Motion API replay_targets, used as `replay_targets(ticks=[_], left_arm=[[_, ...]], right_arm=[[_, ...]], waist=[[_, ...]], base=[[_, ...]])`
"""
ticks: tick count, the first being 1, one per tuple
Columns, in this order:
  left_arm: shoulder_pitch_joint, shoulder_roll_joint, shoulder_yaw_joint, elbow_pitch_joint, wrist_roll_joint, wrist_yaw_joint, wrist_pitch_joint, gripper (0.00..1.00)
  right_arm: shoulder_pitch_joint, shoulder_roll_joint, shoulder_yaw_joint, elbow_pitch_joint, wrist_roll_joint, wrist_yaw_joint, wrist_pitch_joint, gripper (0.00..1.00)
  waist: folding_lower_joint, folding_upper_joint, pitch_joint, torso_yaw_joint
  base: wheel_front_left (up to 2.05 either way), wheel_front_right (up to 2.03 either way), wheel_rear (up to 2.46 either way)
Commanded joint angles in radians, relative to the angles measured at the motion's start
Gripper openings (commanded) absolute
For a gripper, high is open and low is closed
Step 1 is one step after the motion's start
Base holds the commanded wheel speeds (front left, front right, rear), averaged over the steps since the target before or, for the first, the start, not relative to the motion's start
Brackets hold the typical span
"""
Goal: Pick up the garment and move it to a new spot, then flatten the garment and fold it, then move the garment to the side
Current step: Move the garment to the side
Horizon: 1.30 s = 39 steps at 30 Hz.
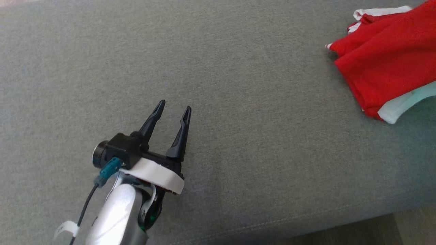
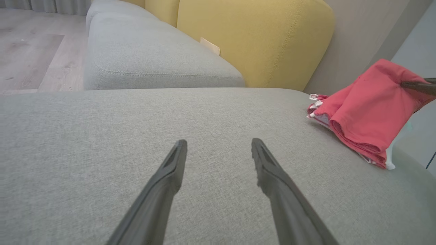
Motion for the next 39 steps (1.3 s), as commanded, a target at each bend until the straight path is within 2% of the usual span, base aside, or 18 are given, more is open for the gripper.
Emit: replay_targets(ticks=[1, 5, 6, 7, 16, 24, 33, 39], left_arm=[[-0.033, 0.005, 0.033, -0.030, 0.006, -0.003, -0.012, 1.00], [-0.034, 0.005, 0.038, -0.030, 0.009, -0.007, -0.012, 1.00], [-0.035, 0.005, 0.039, -0.031, 0.009, -0.008, -0.012, 1.00], [-0.036, 0.005, 0.040, -0.030, 0.010, -0.009, -0.012, 1.00], [-0.034, 0.005, 0.049, -0.017, 0.006, -0.013, -0.012, 1.00], [-0.012, 0.005, 0.055, -0.016, -0.015, -0.002, -0.012, 1.00], [0.035, 0.005, 0.077, -0.032, -0.029, 0.026, -0.012, 1.00], [0.079, 0.005, 0.095, -0.058, -0.030, 0.045, -0.012, 1.00]], right_arm=[[0.026, -0.012, -0.013, -0.022, -0.005, -0.001, 0.011, 0.00], [0.053, 0.016, -0.051, -0.020, -0.009, -0.001, 0.064, 0.00], [0.057, 0.022, -0.062, -0.024, -0.012, -0.001, 0.071, 0.27], [0.060, 0.029, -0.076, -0.029, -0.014, -0.001, 0.076, 1.00], [0.075, 0.080, -0.139, -0.112, -0.059, -0.001, 0.115, 1.00], [0.082, 0.181, -0.132, -0.249, -0.091, -0.001, 0.098, 1.00], [0.152, 0.374, -0.082, -0.378, -0.031, -0.001, -0.021, 1.00], [0.267, 0.542, -0.104, -0.373, -0.021, -0.001, -0.166, 1.00]], waist=[[-0.0001, 0.0000, 0.005, 0.007], [-0.0001, 0.0000, 0.011, 0.016], [-0.0001, 0.0000, 0.013, 0.018], [-0.0001, 0.0000, 0.014, 0.020], [-0.0001, 0.0000, -0.014, 0.032], [-0.0001, 0.0000, -0.094, 0.054], [-0.0001, 0.0000, -0.192, 0.101], [-0.0001, 0.0000, -0.244, 0.144]], base=[[0.00, 0.00, 0.00], [0.00, 0.00, 0.00], [0.00, 0.00, 0.00], [0.00, 0.00, 0.00], [0.00, 0.00, 0.00], [0.00, 0.00, 0.00], [0.00, 0.00, 0.00], [0.00, 0.00, 0.00]])
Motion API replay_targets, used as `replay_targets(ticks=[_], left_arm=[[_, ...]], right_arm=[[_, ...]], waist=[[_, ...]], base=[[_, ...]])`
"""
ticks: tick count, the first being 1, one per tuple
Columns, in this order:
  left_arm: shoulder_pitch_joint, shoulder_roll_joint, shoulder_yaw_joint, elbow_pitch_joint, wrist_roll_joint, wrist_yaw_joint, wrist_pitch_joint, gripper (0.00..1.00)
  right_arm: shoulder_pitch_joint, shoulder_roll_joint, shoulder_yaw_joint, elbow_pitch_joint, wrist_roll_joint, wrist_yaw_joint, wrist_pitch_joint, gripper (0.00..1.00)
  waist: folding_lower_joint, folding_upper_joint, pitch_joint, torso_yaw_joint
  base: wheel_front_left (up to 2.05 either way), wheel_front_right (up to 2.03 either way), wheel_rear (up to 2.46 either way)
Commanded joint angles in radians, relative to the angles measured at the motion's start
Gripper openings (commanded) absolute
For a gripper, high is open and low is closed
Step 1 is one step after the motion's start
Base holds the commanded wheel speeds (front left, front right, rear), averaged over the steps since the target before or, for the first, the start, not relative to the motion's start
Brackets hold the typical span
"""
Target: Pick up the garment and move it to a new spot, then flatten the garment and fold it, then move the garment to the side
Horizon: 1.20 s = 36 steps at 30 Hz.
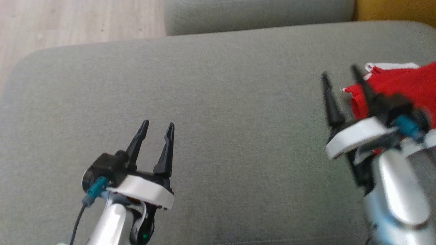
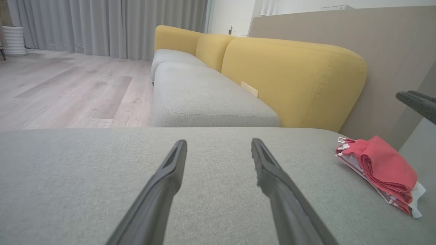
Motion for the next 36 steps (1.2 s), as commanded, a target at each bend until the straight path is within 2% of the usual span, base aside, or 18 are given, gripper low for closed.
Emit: replay_targets(ticks=[1, 5, 15, 36], left_arm=[[-0.008, 0.005, 0.036, -0.039, 0.005, 0.010, -0.012, 1.00], [0.028, 0.005, 0.043, -0.052, 0.015, 0.018, -0.012, 1.00], [0.108, 0.005, 0.074, -0.112, 0.014, 0.057, -0.012, 1.00], [0.140, 0.005, 0.085, -0.100, 0.011, 0.083, -0.012, 1.00]], right_arm=[[0.004, 0.030, 0.022, -0.023, -0.001, -0.001, -0.040, 1.00], [0.074, 0.064, 0.020, 0.009, 0.011, -0.001, -0.114, 1.00], [0.212, 0.069, 0.035, 0.037, 0.130, -0.001, -0.229, 1.00], [0.261, 0.069, 0.042, 0.050, 0.159, -0.001, -0.254, 1.00]], waist=[[0.0000, 0.0000, -0.032, 0.029], [0.0000, 0.0000, -0.064, 0.053], [0.0000, 0.0000, -0.097, 0.066], [0.0000, 0.0000, -0.108, 0.049]], base=[[0.00, 0.00, 0.00], [0.00, 0.00, 0.00], [0.00, 0.00, 0.00], [0.00, 0.00, 0.00]])
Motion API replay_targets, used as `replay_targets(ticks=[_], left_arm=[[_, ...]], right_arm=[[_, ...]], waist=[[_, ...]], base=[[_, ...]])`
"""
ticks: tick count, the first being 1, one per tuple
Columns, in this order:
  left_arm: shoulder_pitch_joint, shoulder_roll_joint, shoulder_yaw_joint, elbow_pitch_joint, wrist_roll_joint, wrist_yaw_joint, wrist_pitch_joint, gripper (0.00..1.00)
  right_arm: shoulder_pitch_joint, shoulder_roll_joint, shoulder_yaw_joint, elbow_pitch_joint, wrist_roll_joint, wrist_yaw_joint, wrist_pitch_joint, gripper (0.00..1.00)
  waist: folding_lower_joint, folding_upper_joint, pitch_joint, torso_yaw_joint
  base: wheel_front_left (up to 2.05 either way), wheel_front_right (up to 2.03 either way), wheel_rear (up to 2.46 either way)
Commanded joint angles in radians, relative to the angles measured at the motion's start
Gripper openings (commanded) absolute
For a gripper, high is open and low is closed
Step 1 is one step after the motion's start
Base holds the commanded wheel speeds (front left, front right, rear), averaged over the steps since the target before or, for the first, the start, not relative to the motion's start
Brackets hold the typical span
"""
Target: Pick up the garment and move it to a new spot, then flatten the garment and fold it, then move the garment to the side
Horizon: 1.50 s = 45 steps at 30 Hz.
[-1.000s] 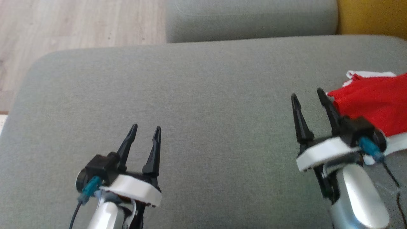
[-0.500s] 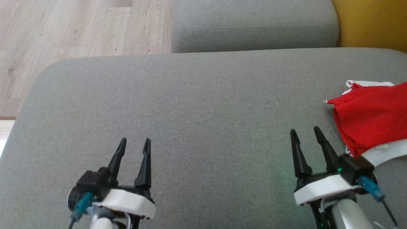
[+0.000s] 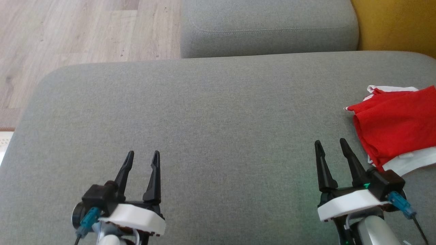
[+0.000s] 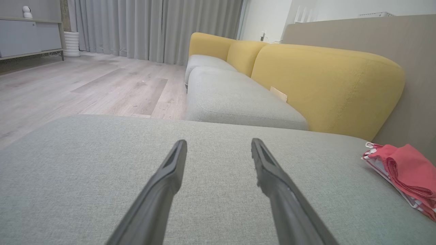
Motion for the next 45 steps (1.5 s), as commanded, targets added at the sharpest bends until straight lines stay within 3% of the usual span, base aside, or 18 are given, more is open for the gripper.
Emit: replay_targets(ticks=[1, 9, 18, 24, 37, 38, 45], left_arm=[[-0.033, 0.002, 0.039, -0.032, 0.000, 0.004, -0.012, 1.00], [-0.034, 0.002, 0.027, -0.048, 0.005, -0.038, -0.012, 1.00], [-0.030, 0.002, 0.049, -0.045, -0.019, -0.038, -0.012, 1.00], [-0.024, 0.002, 0.065, -0.015, -0.014, -0.005, -0.012, 1.00], [-0.021, 0.002, 0.086, -0.011, -0.057, -0.006, -0.012, 1.00], [0.002, 0.000, 0.051, 0.024, -0.055, -0.007, 0.000, 0.00], [0.008, 0.000, 0.056, 0.066, -0.106, -0.011, 0.014, 0.00]], right_arm=[[-0.035, 0.001, 0.021, -0.026, 0.002, -0.001, -0.013, 1.00], [-0.036, 0.001, 0.032, -0.035, -0.004, -0.001, -0.014, 1.00], [-0.032, 0.001, 0.025, -0.058, -0.011, -0.001, -0.014, 1.00], [-0.032, 0.001, 0.038, -0.054, -0.021, -0.001, -0.014, 1.00], [-0.034, 0.001, 0.038, -0.054, -0.002, -0.001, -0.014, 1.00], [0.000, 0.001, 0.014, -0.022, -0.007, 0.000, 0.000, 0.00], [0.012, -0.001, 0.010, 0.012, 0.047, 0.000, 0.011, 0.00]], waist=[[0.0000, 0.0000, 0.000, 0.000], [0.0000, 0.0000, -0.001, -0.003], [0.0000, 0.0000, 0.001, -0.006], [0.0000, 0.0000, -0.002, -0.007], [0.0000, 0.0000, -0.008, -0.007], [0.0000, 0.0000, -0.008, -0.007], [0.0000, 0.0000, -0.006, -0.009]], base=[[0.00, 0.00, 0.00], [0.00, 0.00, 0.00], [0.00, 0.00, 0.00], [0.00, 0.00, 0.00], [0.00, 0.00, 0.00], [0.00, 0.00, 0.00], [0.00, 0.00, 0.00]])
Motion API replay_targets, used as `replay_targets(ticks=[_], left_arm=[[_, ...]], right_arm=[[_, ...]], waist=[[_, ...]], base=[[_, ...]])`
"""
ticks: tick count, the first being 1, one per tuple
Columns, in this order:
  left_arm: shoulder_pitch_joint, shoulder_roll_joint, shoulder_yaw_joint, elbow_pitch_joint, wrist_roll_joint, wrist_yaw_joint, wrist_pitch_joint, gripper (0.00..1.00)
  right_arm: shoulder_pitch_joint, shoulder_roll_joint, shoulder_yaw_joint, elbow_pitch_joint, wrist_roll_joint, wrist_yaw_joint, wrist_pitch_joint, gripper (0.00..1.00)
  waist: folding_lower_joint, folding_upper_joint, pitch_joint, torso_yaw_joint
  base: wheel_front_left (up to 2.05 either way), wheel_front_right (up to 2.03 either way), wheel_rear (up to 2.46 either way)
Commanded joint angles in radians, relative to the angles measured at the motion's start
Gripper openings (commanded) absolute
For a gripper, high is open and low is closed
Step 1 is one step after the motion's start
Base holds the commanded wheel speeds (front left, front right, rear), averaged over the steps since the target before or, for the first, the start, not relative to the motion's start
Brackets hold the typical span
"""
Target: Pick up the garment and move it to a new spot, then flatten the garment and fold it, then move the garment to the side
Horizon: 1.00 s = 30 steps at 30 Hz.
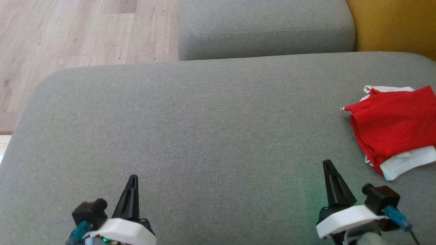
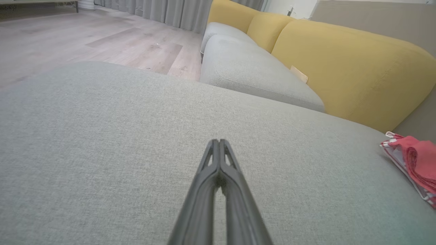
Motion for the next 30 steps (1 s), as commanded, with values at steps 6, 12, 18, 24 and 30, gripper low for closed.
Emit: replay_targets(ticks=[6, 12, 18, 24, 30], left_arm=[[-0.055, 0.004, 0.020, -0.031, -0.078, -0.011, 0.018, 0.00], [-0.063, 0.005, 0.032, -0.027, -0.143, -0.017, 0.033, 0.00], [-0.073, 0.007, 0.046, -0.024, -0.218, -0.025, 0.051, 0.00], [-0.079, 0.009, 0.057, -0.023, -0.272, -0.030, 0.064, 0.00], [-0.086, 0.010, 0.070, -0.021, -0.336, -0.037, 0.080, 0.00]], right_arm=[[-0.052, -0.006, -0.011, -0.040, 0.088, 0.000, 0.015, 0.00], [-0.056, -0.009, -0.019, -0.043, 0.158, 0.000, 0.029, 0.00], [-0.060, -0.012, -0.029, -0.047, 0.240, 0.000, 0.046, 0.00], [-0.063, -0.013, -0.036, -0.051, 0.297, 0.000, 0.059, 0.00], [-0.066, -0.015, -0.045, -0.055, 0.366, 0.000, 0.074, 0.00]], waist=[[0.0000, 0.0000, 0.002, -0.002], [0.0000, 0.0000, 0.004, -0.004], [0.0000, 0.0000, 0.006, -0.006], [0.0000, 0.0000, 0.008, -0.008], [0.0000, 0.0000, 0.010, -0.010]], base=[[0.00, 0.00, 0.00], [0.00, 0.00, 0.00], [0.00, 0.00, 0.00], [0.00, 0.00, 0.00], [0.00, 0.00, 0.00]])
